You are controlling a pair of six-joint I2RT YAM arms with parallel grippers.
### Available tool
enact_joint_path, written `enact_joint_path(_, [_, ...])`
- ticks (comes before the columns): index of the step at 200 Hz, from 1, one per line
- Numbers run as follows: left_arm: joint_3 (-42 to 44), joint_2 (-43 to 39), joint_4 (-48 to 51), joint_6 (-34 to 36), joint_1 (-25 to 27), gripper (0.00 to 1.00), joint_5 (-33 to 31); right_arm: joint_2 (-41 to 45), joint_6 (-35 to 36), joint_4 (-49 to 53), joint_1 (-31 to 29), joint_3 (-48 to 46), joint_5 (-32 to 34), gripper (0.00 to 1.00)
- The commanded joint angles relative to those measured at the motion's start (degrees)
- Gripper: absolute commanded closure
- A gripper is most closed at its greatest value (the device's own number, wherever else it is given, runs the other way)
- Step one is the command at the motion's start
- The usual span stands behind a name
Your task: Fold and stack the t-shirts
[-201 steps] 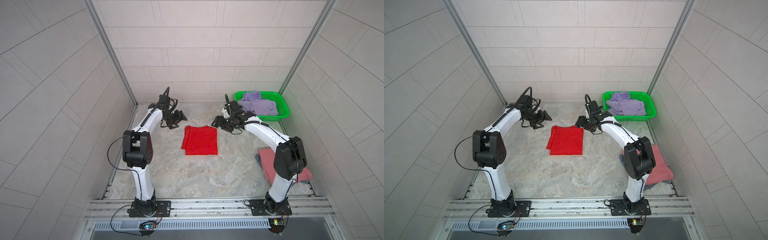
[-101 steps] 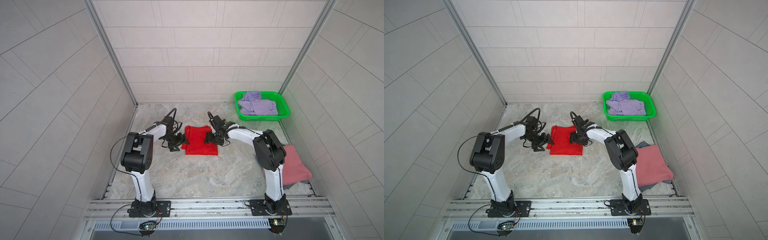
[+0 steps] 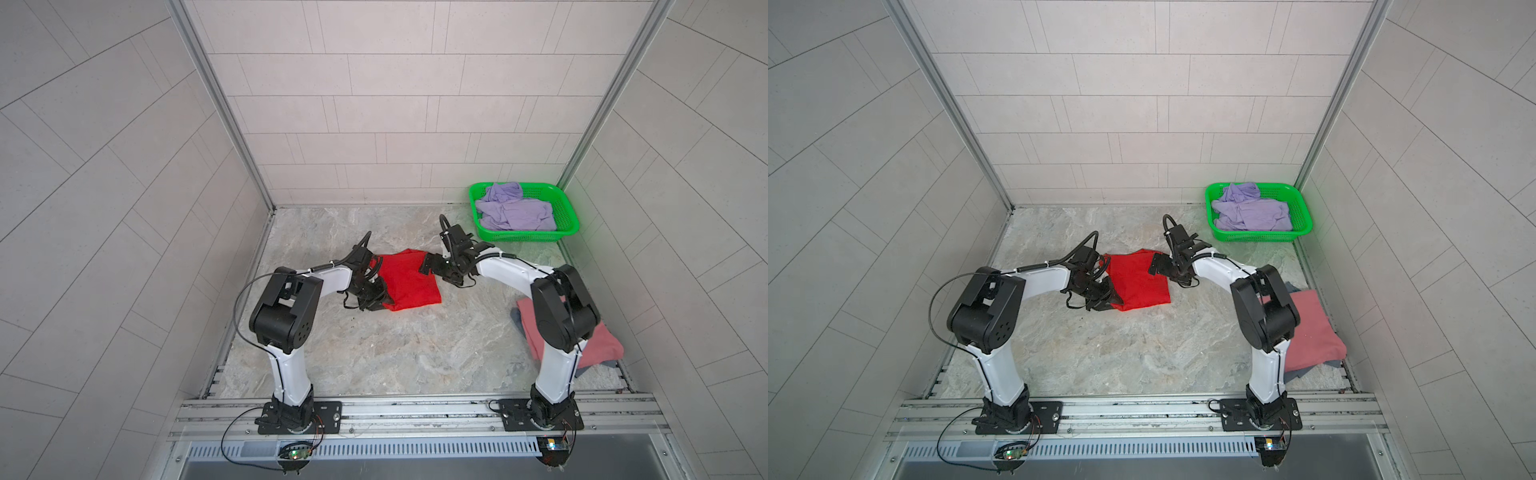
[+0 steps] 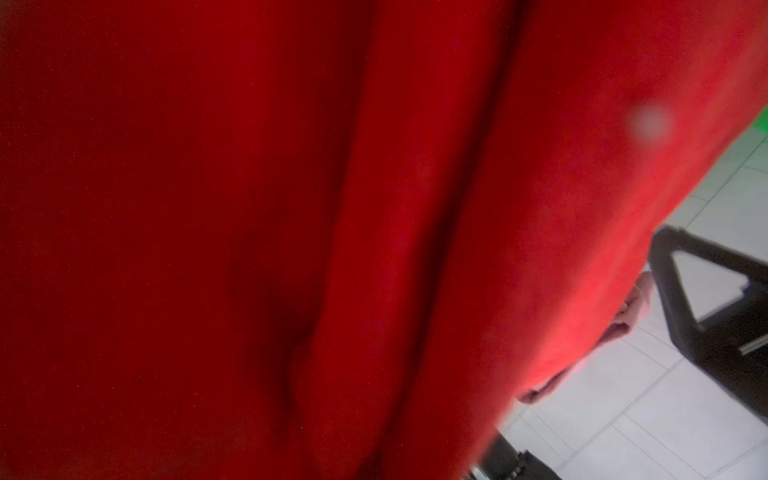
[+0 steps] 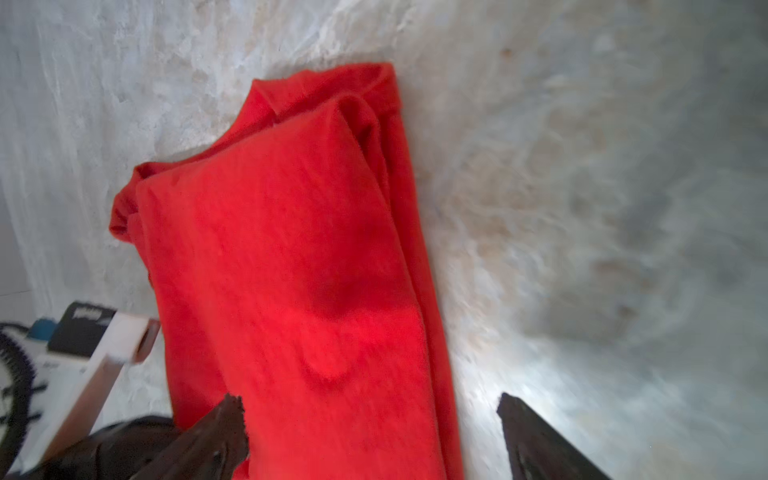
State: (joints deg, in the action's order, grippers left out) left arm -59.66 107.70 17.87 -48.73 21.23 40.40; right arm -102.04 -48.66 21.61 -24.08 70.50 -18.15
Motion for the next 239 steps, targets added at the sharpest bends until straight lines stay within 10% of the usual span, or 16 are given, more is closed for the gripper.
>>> enact_joint_path(1, [-0.9,-0.2,-7.4,-10.2,2.4,0.88,-2.3,9.7,-11.7,-6.2,1.4,-10.7,-1.4,0.01])
enact_joint_path(68, [-2.5,-2.9,-22.3,-31.4,8.8,0.93,-5.1,21.1,-32.5,-34.8,1.8,-36.3,-3.7,0.01])
enact_joint_path(180, [0.3,-5.1,-32.6,-41.9,15.0,0.99,-3.2,4.1,-41.8,-56.5,1.6,-32.4,-6.0,0.06])
enact_joint_path(212, [2.4,-6.7,-31.3,-41.4,16.2,0.99,-3.5,-0.3,-43.1,-59.4,1.6,-30.9,-6.6,0.3])
enact_joint_path(239, [2.4,-8.6,-25.8,-37.5,16.2,0.8,-3.3,-1.3,-40.8,-55.1,2.0,-29.6,-7.9,0.89])
